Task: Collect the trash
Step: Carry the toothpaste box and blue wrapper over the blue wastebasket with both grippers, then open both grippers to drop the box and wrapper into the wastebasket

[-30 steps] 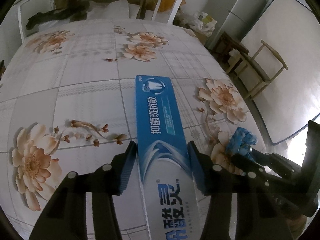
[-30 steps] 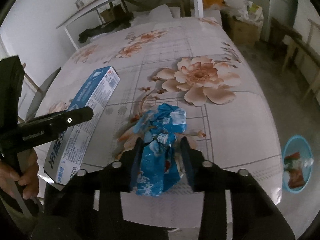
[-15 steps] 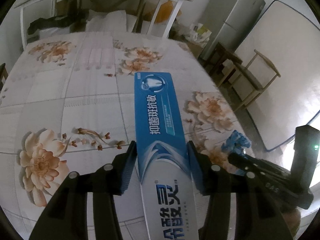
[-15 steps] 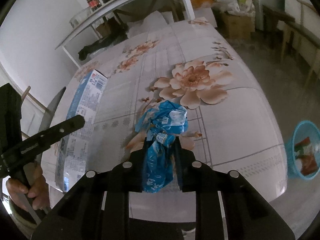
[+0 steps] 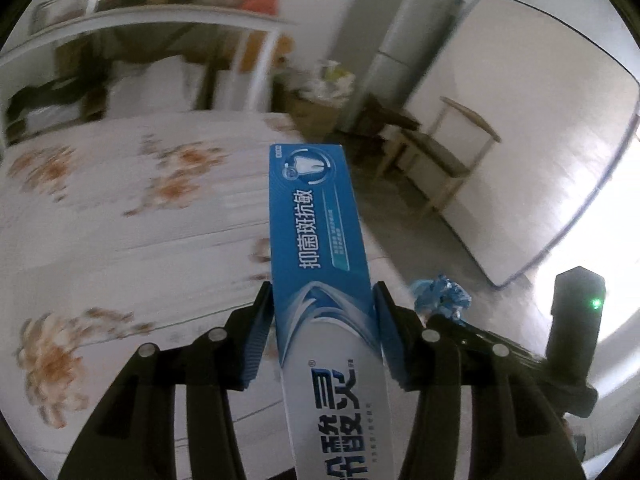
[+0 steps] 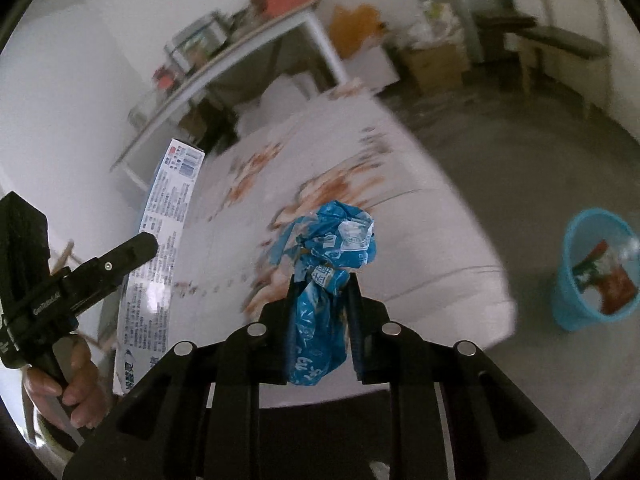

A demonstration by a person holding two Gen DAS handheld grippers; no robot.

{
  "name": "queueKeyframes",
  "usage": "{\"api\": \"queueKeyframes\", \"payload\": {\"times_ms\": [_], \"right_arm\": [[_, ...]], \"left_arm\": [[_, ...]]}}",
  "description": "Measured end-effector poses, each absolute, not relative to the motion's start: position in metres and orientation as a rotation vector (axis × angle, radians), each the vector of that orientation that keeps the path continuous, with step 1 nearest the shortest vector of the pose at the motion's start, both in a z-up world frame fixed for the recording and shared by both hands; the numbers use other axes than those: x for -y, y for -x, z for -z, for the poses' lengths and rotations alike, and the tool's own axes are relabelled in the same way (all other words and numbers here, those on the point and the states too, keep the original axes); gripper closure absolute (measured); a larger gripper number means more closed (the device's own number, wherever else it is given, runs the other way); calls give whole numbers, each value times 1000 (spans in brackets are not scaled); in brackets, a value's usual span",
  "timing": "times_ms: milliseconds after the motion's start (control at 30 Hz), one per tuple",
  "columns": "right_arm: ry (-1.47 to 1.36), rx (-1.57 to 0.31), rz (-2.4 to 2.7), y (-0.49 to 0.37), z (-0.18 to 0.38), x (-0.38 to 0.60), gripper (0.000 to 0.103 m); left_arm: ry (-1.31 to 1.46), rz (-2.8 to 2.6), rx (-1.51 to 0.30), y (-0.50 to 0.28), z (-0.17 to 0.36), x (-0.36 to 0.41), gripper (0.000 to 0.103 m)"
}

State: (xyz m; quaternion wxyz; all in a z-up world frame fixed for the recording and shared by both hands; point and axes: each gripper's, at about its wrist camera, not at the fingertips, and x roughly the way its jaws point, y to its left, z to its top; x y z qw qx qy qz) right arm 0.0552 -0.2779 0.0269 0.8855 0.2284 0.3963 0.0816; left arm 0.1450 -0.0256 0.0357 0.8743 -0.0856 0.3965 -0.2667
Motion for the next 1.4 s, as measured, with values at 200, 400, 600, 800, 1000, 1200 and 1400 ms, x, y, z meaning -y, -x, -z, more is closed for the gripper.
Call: {"api": "queueKeyframes", "payload": {"times_ms": [200, 400, 600, 800, 1000, 1200, 1400], "right_arm": [[-604, -744, -3, -14, -26, 363, 84], [-820, -716, 193, 32, 10, 456, 84], [-1055, -768, 332, 53, 76, 530, 83], [-1210, -797, 389, 56, 124, 576, 83], [-1244, -804, 419, 27, 145, 623, 69], [-1249, -862, 488, -6, 195, 661, 40], [-1226, -907, 487, -5, 213, 650, 40]], "left_arm": [[132, 755, -866, -153, -51, 119, 55], [100, 909, -1025, -169, -32, 238, 55], [34, 925, -1239, -186, 24, 350, 55], [-39, 894, -1354, -197, 73, 436, 55], [-10, 849, -1364, -225, 97, 506, 37], [32, 784, -1411, -234, 125, 505, 25], [39, 784, -1391, -229, 124, 476, 25]]}}
